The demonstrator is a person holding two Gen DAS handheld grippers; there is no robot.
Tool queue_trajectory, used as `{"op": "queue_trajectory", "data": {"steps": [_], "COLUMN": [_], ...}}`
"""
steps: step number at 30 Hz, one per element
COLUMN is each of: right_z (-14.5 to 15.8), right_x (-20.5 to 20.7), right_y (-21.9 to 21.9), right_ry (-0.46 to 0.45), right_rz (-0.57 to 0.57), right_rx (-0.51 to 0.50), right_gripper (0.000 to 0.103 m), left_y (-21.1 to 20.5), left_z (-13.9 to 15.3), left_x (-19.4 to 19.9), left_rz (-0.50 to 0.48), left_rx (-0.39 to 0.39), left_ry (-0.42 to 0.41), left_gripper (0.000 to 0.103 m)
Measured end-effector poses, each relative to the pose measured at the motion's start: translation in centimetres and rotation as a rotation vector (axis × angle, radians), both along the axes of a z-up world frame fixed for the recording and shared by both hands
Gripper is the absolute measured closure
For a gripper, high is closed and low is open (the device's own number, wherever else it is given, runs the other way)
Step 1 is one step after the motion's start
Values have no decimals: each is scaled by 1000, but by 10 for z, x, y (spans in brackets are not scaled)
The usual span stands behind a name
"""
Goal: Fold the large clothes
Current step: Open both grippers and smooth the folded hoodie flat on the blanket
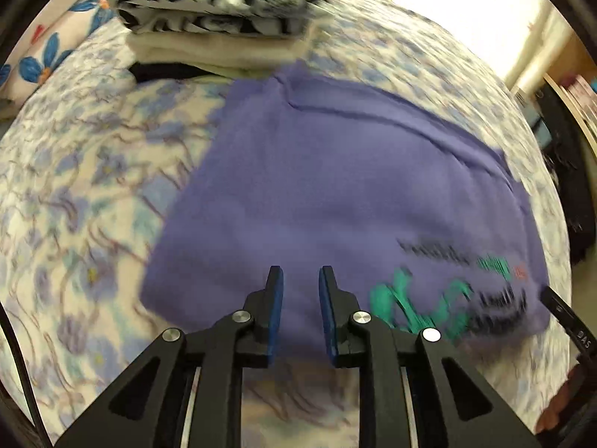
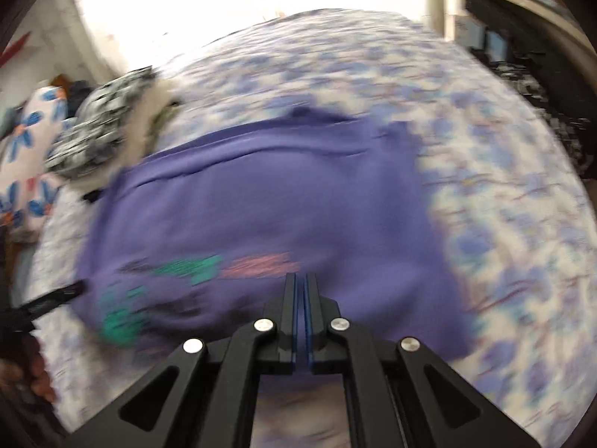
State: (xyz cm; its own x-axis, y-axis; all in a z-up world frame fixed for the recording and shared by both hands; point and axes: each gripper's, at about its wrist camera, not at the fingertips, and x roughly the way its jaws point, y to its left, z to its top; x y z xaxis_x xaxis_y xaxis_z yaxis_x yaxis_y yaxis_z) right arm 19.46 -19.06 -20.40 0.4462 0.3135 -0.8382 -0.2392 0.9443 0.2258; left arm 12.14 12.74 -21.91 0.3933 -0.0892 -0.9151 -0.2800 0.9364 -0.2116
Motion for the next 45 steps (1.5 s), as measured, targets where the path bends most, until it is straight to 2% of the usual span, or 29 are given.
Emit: {"op": "queue_trajectory", "data": {"steps": [2, 5, 10, 11, 13, 16, 24, 27, 29, 31, 39, 41, 45], "right_z": [-5, -16, -34, -36, -44, -48, -36, -23, -12, 0, 45, 53, 63], "right_x": [-11, -20, -18, -18, -14, -9, -7, -11, -14, -17, -26, -29, -37], "right_y": [26, 48, 15, 9, -4, -29, -26, -25, -23, -20, -3, 3, 17], "right_ry": [-3, -33, -29, -24, 2, 63, 102, 115, 114, 118, 119, 126, 136], "right_rz": [74, 127, 85, 72, 10, -45, -83, -97, -97, -93, -68, -58, -28], "right_rx": [-1, -56, -87, -113, -230, -145, -158, -150, -149, -146, -140, -135, -135], "right_gripper": [100, 100, 103, 103, 103, 103, 102, 101, 100, 100, 100, 100, 100], "left_y": [-17, -24, -5, -2, -1, -1, 8, 9, 10, 12, 14, 14, 13], "left_z": [-8, -19, -34, -34, -34, -35, -34, -26, -16, -4, 44, 57, 77], "left_x": [-5, -7, -6, -6, -7, -8, 0, 2, 1, 0, -3, -5, -9], "left_rz": [-39, -40, 19, 19, 13, 8, 44, 42, 48, 46, -2, -15, -36], "left_rx": [18, 54, 56, 61, 64, 65, 35, 20, 17, 24, 6, 4, -7], "left_ry": [19, 31, 62, 63, 63, 67, 106, 127, 131, 121, 106, 97, 90], "left_gripper": [85, 85, 85, 85, 85, 85, 84, 80, 67, 59, 56, 51, 47]}}
